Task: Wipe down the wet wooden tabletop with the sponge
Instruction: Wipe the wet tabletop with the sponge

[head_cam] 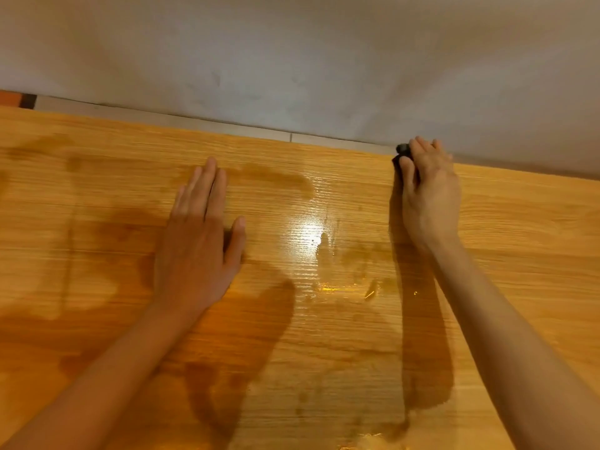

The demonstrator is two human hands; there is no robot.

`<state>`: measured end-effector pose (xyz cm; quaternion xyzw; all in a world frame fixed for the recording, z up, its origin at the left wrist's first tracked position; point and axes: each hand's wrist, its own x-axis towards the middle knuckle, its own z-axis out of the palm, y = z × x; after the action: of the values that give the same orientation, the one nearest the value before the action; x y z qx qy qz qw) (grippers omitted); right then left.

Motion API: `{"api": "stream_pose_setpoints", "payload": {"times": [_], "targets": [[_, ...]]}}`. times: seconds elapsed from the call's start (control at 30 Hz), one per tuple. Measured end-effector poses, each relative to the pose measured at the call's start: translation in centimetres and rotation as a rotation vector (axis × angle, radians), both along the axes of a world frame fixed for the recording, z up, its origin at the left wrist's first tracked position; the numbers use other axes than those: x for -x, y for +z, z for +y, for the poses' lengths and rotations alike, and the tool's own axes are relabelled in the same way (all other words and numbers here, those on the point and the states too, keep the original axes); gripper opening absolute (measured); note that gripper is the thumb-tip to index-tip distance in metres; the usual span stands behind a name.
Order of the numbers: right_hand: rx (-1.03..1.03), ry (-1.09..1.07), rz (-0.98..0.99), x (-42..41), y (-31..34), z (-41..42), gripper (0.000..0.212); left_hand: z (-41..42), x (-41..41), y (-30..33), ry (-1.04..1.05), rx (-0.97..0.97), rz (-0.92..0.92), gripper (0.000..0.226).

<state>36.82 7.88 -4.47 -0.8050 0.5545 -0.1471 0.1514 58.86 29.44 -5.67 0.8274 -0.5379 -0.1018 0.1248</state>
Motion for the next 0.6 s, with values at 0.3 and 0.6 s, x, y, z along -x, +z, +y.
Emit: {"api": "stream_pose_setpoints", "payload": {"times": [0.3, 0.6], "targets": [[-0.080, 0.238, -0.025, 4.9, 0.9, 13.6, 0.045, 0.1, 0.1, -0.5, -0.002, 0.027, 0.004, 0.068], [-0.035, 0.143, -0.085, -1.6, 0.3, 7.5, 0.041, 0.3, 0.0, -0.9, -0.002, 0.075, -0.015, 0.067]]}}
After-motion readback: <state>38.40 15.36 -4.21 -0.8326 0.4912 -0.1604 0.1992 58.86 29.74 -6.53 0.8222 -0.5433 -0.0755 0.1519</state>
